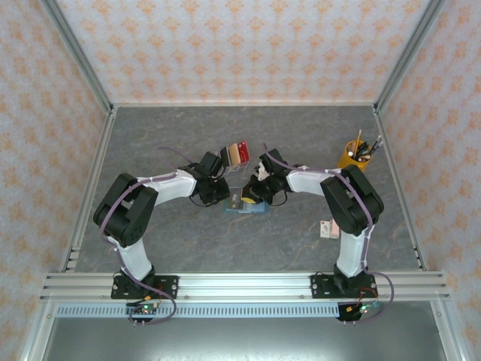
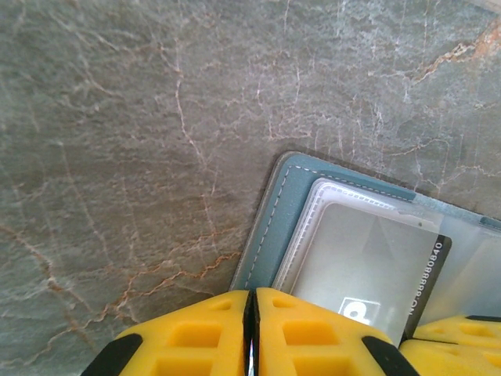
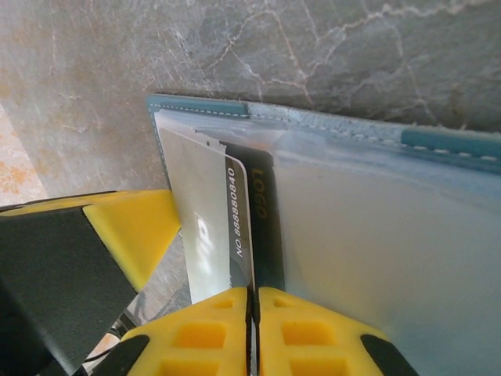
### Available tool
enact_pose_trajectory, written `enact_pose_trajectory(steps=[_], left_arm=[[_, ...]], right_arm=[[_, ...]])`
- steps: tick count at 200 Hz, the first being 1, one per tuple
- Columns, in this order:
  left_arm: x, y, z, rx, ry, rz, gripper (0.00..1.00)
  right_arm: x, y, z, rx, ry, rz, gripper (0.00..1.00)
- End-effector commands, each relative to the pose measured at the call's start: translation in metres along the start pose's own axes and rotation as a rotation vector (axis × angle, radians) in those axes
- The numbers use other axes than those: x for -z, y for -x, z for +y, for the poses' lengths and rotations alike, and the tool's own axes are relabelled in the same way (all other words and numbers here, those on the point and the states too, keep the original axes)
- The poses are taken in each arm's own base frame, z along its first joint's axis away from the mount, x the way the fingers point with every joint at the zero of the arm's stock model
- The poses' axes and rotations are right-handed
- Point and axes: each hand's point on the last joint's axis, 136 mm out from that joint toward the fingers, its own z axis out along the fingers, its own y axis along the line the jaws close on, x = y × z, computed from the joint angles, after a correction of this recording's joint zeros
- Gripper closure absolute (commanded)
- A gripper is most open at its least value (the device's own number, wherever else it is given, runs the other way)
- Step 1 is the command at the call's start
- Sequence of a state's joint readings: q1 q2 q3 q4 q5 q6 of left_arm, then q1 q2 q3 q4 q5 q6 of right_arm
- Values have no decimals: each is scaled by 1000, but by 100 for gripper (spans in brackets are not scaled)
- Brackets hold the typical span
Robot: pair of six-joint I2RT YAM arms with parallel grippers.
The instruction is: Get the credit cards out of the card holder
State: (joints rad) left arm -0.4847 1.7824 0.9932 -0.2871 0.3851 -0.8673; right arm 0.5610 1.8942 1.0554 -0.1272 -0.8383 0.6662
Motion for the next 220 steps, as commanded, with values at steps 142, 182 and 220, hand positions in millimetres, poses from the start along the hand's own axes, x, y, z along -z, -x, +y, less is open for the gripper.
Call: enact_pose_trajectory(steps=[142, 182, 220], left_arm=[[-3, -18, 16, 24, 58, 38, 88], [-2, -18, 15, 23, 57, 37, 88], [0, -16, 15, 18, 67, 29, 87]], right_arm=[[6, 19, 31, -13, 185, -141, 87], [3, 16, 24, -13, 159, -128, 91], [13, 11, 11, 21, 63, -148, 99]])
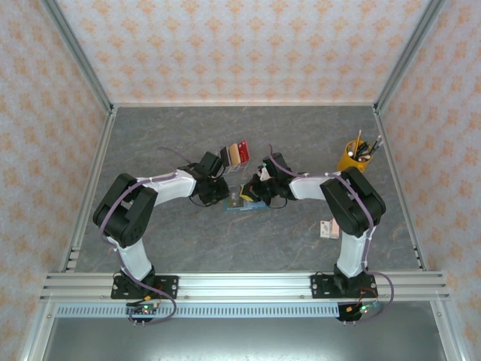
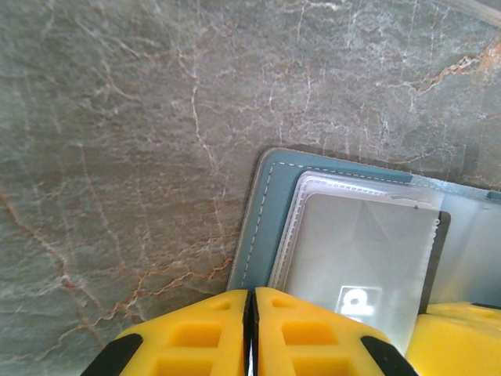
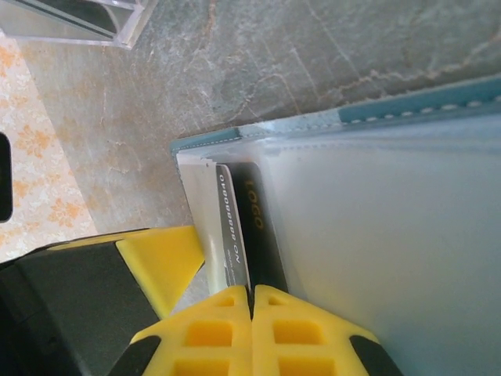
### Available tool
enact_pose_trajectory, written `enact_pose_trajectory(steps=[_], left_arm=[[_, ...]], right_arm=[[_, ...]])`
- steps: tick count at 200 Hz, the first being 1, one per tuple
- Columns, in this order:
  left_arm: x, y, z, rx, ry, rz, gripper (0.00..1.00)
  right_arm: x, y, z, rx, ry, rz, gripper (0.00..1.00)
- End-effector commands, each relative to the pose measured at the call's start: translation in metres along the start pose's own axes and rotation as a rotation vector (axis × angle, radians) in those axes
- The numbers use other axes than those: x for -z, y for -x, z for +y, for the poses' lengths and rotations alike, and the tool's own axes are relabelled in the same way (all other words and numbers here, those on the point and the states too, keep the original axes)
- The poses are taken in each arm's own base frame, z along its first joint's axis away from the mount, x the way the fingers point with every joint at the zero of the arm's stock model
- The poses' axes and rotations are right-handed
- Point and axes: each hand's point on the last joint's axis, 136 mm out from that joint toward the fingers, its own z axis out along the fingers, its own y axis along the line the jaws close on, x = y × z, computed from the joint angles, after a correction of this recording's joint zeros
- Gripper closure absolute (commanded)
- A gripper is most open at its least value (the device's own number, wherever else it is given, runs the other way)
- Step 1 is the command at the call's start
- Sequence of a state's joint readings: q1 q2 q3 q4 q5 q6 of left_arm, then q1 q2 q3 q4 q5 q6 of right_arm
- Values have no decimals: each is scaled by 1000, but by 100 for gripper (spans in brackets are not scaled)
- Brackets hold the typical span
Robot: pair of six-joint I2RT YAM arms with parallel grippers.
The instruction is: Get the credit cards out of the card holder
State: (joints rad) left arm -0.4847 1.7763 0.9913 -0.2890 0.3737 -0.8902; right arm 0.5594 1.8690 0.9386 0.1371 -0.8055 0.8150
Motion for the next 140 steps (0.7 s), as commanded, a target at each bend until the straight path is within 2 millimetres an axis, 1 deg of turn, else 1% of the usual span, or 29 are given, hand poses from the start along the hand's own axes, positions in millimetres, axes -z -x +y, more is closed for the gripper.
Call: enact_pose_trajectory(steps=[1, 35, 66, 81, 106, 127, 140], left_arm=[[-1, -16, 14, -5, 61, 38, 87], [2, -15, 13, -11, 70, 33, 86], [8, -11, -1, -19, 21, 29, 79], [16, -8, -10, -34, -1, 17, 76], [37, -2, -29, -59, -64, -13, 69], [54, 0, -44, -72, -129, -34, 62], [63, -2, -54, -78, -188, -34, 56]], right_arm=[[13, 0, 7, 72, -31, -39, 99], [32, -1, -13, 101, -131, -75, 100], [48, -6, -17, 142, -158, -100, 100], [56, -6, -15, 155, -150, -122, 100], [71, -2, -6, 180, -118, -164, 100], [83, 0, 8, 204, -62, -191, 100], [88, 1, 19, 190, 15, -187, 100]])
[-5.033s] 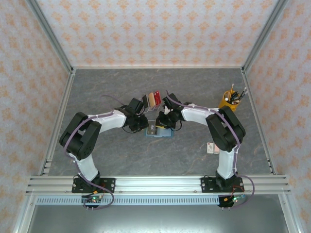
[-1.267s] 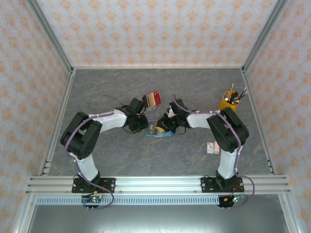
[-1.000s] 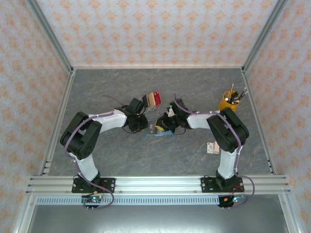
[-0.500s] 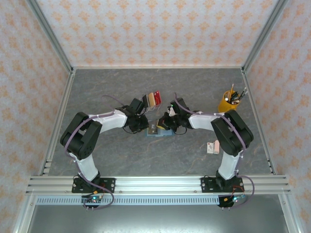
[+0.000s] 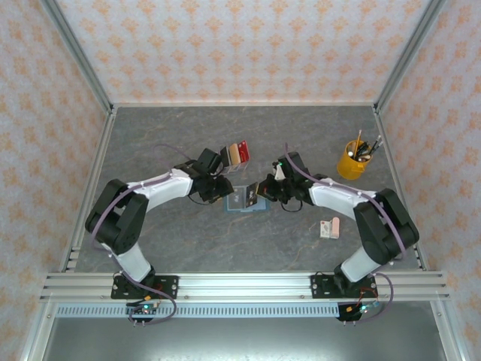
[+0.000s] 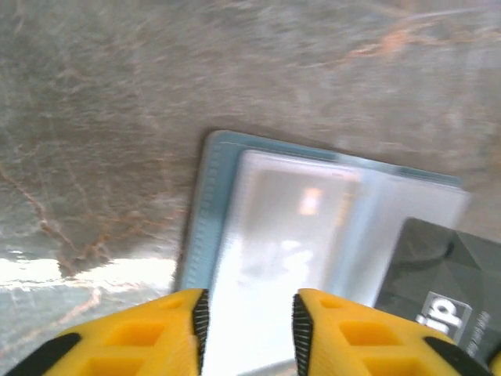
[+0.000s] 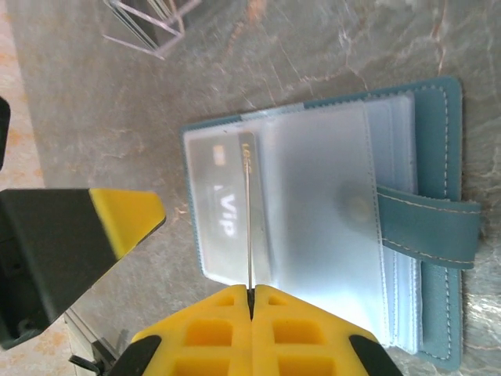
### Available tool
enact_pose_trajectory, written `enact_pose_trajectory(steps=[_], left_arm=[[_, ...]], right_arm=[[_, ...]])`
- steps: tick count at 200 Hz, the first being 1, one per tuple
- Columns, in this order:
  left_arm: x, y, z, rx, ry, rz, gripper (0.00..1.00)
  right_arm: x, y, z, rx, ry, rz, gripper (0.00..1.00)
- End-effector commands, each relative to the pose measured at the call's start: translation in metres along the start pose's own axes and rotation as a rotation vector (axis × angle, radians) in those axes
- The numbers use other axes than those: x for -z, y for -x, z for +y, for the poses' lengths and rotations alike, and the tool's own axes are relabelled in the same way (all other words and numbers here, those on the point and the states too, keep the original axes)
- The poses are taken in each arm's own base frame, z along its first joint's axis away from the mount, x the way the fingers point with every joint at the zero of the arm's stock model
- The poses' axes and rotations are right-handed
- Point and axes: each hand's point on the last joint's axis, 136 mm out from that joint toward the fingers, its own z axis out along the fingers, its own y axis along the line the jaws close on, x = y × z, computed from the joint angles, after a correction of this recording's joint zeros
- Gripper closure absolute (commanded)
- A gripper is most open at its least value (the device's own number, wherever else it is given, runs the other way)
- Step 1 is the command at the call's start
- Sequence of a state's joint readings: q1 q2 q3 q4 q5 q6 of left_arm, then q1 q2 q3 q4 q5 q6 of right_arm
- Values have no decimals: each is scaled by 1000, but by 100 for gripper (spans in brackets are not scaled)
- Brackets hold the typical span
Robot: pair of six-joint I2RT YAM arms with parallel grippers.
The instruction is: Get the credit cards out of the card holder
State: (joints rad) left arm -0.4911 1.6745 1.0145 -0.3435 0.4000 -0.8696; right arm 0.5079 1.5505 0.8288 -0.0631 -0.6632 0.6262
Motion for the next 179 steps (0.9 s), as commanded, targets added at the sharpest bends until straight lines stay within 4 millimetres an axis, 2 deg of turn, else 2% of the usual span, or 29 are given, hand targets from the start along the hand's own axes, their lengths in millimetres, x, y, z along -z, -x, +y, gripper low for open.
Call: enact_pose_trajectory(steps=[1, 43, 91, 105, 143, 179], left_arm=[[28, 0, -33, -36, -122, -20, 56], [46, -7, -75, -7, -412, 15, 33], [52, -6, -93, 29, -578, 48, 31], [55, -5, -99, 31, -621, 52, 35], [66, 1, -108, 30, -689, 28, 58], [70, 5, -106, 29, -697, 5, 86]], right_arm=[[15, 9, 19, 20, 106, -38, 100], [32, 23, 54, -42, 331, -41, 100], [43, 29, 79, -57, 457, -31, 100], [44, 29, 80, -68, 461, -28, 100], [42, 28, 79, -79, 464, -16, 100], [39, 26, 73, -100, 439, -6, 100]])
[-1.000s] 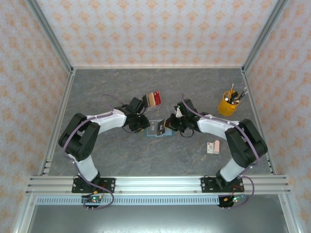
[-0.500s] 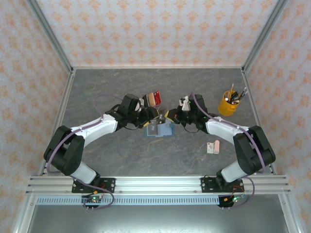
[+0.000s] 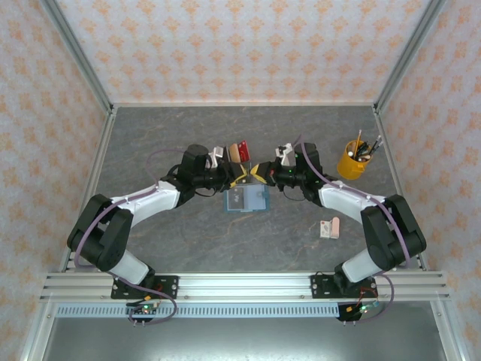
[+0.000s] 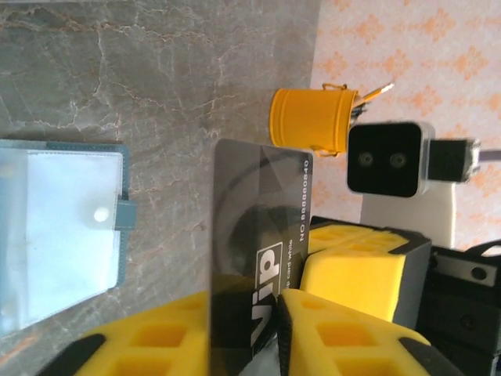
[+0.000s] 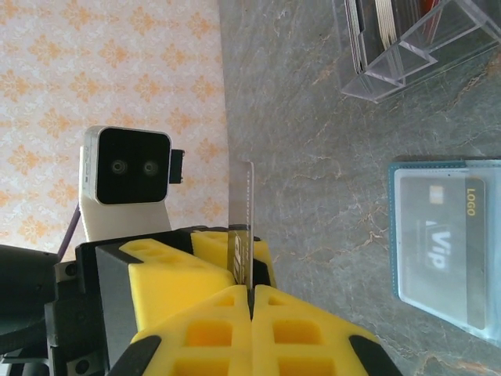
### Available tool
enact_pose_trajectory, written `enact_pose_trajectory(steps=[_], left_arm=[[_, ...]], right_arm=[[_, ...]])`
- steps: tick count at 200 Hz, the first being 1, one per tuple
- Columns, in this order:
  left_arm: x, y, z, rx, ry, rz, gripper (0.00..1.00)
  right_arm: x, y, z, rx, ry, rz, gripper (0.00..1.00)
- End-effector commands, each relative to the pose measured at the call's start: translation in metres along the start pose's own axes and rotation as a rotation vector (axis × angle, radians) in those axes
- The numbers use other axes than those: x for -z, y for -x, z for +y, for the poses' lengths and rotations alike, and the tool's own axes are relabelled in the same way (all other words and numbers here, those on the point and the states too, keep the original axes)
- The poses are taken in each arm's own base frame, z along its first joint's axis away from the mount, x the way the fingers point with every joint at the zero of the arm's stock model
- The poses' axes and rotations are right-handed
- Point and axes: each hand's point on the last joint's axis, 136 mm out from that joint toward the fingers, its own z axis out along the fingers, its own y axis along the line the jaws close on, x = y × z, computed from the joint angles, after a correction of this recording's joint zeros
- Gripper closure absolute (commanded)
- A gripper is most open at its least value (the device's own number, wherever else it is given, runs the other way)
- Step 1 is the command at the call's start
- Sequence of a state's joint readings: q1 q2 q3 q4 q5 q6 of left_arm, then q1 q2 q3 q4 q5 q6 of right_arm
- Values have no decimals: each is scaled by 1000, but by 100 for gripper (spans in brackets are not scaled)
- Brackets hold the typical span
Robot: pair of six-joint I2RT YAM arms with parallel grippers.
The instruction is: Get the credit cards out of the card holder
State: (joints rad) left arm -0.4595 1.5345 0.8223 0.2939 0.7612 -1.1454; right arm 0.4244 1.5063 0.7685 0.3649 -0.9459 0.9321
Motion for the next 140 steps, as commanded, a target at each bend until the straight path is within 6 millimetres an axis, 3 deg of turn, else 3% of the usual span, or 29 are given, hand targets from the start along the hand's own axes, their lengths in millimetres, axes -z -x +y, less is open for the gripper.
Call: enact_pose_trajectory(steps=[1, 24, 36, 57, 81, 118, 140], left_arm=[[5, 3, -13, -33, -58, -14, 87], [13, 5, -4, -65, 20, -48, 95], [21, 7, 9, -84, 116, -75, 100], [42, 14, 30, -137, 323, -129, 100], [66, 25, 43, -189, 549, -176, 100], [89, 52, 32, -270, 789, -296, 100], [90, 72, 23, -333, 912, -375, 100]], right_arm=[[1, -4, 1, 1, 12, 16, 100], [7, -6, -14, -5, -95, 6, 89], [16, -8, -24, 10, -179, -12, 74], [38, -10, -40, 55, -326, -65, 47], [62, -11, -53, 102, -465, -115, 31], [77, -17, -63, 146, -533, -122, 17], [84, -20, -69, 158, -547, -142, 6]])
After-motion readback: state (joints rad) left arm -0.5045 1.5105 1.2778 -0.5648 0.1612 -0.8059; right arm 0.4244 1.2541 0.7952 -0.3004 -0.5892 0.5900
